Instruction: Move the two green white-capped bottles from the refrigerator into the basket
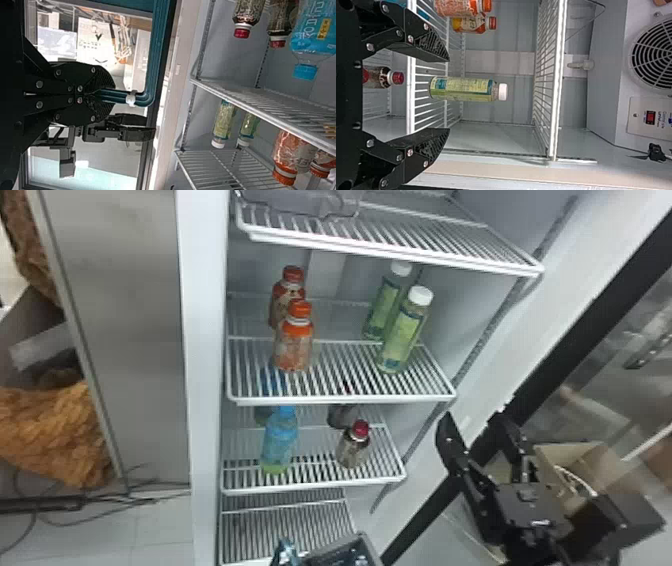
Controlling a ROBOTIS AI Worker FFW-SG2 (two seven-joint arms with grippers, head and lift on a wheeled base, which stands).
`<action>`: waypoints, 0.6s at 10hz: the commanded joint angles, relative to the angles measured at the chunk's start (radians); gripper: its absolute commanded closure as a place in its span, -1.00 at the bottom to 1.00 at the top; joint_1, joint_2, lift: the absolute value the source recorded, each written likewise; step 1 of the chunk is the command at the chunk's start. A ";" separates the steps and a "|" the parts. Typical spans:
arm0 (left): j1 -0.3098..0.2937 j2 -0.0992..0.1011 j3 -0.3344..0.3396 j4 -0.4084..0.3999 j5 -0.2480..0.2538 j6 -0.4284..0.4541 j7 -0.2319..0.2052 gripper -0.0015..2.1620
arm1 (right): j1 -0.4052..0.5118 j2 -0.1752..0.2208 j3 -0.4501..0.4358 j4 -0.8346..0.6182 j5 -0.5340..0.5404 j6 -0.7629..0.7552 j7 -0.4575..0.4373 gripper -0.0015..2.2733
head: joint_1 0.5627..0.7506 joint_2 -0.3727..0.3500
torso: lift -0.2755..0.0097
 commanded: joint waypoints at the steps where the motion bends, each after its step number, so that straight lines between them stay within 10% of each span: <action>1: 0.000 0.000 0.000 0.000 -0.001 0.000 0.000 0.13 | 0.000 0.001 0.003 -0.001 0.000 0.000 0.000 -0.59 | 0.41 -0.94 | 0.90; 6: 0.000 0.001 0.000 0.000 0.003 0.000 0.000 0.13 | -0.002 0.001 0.011 -0.005 0.002 0.000 0.000 -0.60 | 0.41 -0.94 | 0.90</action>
